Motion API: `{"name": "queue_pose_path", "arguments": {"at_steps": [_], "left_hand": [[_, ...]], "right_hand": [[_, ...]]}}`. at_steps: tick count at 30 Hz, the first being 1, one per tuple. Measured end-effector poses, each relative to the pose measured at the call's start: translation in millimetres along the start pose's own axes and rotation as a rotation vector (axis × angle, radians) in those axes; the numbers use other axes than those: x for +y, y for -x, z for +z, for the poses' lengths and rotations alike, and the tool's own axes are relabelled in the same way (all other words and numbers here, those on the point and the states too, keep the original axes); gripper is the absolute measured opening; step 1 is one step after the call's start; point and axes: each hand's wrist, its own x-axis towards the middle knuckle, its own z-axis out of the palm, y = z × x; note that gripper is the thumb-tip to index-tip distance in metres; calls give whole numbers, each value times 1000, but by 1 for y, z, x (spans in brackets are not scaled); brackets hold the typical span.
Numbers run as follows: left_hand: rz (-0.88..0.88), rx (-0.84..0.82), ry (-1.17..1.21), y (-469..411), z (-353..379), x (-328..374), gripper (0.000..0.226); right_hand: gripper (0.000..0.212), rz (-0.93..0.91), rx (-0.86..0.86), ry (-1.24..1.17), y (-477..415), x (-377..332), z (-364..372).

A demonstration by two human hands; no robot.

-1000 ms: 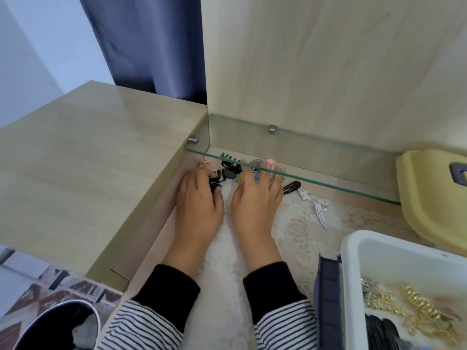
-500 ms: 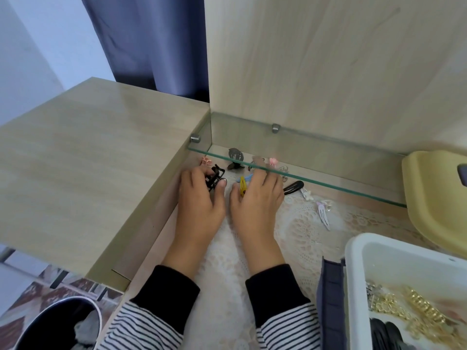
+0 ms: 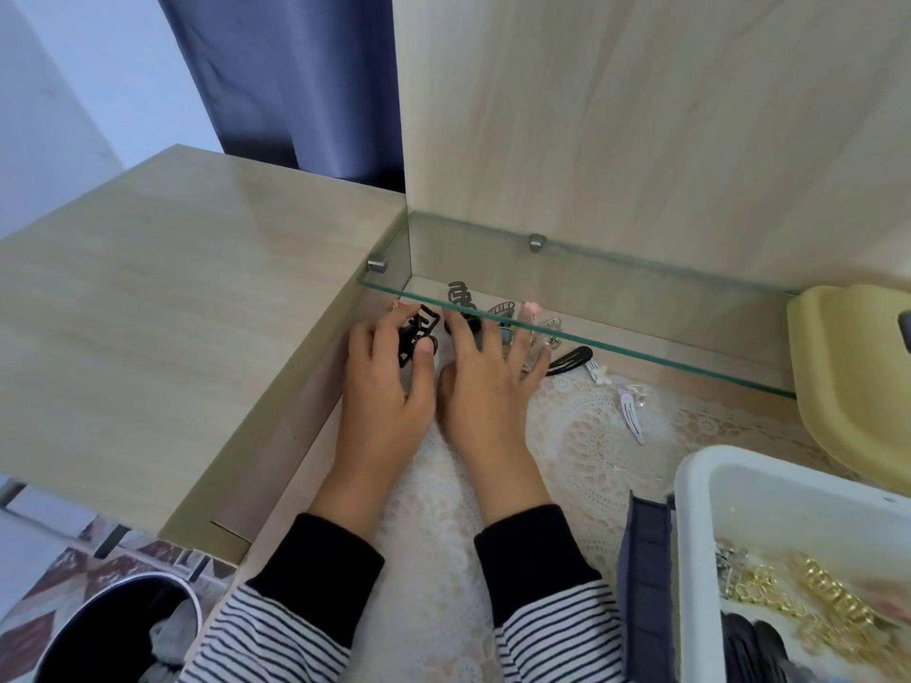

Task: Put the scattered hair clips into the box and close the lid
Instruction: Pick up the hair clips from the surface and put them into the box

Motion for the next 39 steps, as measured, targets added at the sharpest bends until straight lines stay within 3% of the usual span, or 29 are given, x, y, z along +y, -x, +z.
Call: {"name": "queue_pose_path", "arguments": {"at_steps": [6, 13, 23, 30, 33, 39], "left_hand": [[19, 8, -17, -1, 0, -1, 33], [-3, -9, 12, -2, 0, 4, 28], [-50, -25, 48, 0, -15, 11, 28], [-257, 7, 266, 22, -28, 37, 22], [-260, -8, 310, 29, -34, 49, 17], [-146, -10, 197, 24, -56, 88, 16]], "right_hand": [[40, 29, 185, -127, -1, 2, 2], [20, -16, 268, -193, 3, 6, 2], [36, -43, 222, -354, 32, -9, -26], [51, 10, 41, -204, 64, -21, -49], [55, -33, 47, -190, 78, -28, -63], [37, -109, 141, -111, 103, -30, -102]]}}
